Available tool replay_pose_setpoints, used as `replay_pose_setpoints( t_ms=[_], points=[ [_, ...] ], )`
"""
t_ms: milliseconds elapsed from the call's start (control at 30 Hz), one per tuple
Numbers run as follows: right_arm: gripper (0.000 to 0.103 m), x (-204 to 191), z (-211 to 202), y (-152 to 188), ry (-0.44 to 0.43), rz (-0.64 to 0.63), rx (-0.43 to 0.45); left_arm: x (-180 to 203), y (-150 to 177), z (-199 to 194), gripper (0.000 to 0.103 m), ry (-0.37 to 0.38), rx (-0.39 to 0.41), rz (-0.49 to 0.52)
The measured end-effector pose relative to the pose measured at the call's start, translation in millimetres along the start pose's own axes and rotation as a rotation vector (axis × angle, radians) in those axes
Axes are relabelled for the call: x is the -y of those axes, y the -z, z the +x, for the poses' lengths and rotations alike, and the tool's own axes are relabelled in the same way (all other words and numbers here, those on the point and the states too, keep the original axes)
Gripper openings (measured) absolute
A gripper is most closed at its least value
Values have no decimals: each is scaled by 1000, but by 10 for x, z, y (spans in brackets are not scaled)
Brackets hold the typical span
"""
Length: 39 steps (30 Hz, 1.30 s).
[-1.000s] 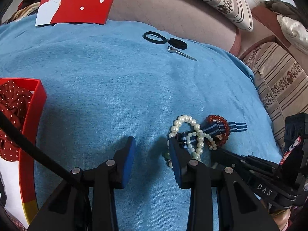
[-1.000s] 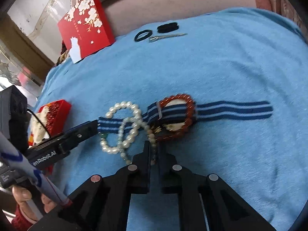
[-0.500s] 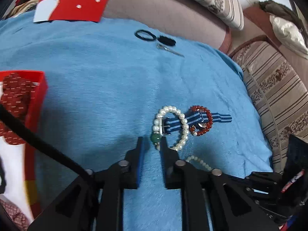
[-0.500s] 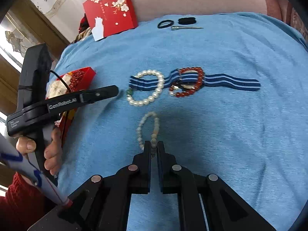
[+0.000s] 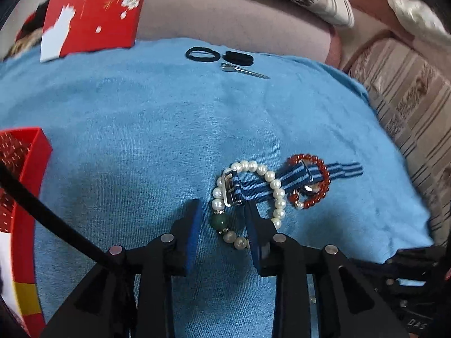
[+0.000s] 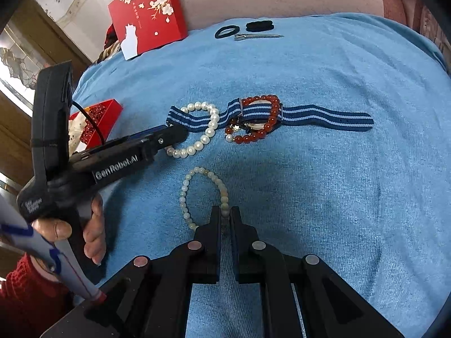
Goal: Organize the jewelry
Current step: 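Grasp the pearl bracelet with green bead with left gripper and lift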
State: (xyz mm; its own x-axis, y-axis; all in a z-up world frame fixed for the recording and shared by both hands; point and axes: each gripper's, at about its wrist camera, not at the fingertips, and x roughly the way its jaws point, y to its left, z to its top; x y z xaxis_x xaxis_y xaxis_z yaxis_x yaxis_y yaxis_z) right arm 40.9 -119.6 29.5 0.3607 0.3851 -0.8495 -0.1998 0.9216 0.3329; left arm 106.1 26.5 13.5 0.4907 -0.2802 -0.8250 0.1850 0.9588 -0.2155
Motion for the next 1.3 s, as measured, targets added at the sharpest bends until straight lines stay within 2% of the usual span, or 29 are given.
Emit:
replay_pose_setpoints(
  t_ms=[367,567,600,633,667,733,867,1000,1167,1300],
  points=[
    [7,-1,-40,23,22,4,18,16,-6,-29,29,23,-61,40],
    [7,30,-13,-10,29,10,24,140,3,49,29,-49,-17,83],
    [7,36,-7,-6,31,9,22,170,19,54,28,-69,-3,97],
    [7,37,15,-10,34,10,19,205,39,50,17,-103,10,116],
    [7,38,39,-14,42,10,15,208,35,35,11,-103,11,120],
    [7,53,63,-27,56,9,16,160,-11,-22,11,-75,-1,95],
    [7,74,-14,-67,55,17,60,-15,-113,-254,11,-45,24,31],
    [7,40,-164,-98,28,15,121,-171,-138,-749,11,-6,95,-16],
    [7,-79,-438,-45,-48,1,200,-255,6,-1304,11,6,144,-52],
    [7,-220,-589,32,-96,-7,234,-314,181,-1530,11,44,141,-97]
  ],
)
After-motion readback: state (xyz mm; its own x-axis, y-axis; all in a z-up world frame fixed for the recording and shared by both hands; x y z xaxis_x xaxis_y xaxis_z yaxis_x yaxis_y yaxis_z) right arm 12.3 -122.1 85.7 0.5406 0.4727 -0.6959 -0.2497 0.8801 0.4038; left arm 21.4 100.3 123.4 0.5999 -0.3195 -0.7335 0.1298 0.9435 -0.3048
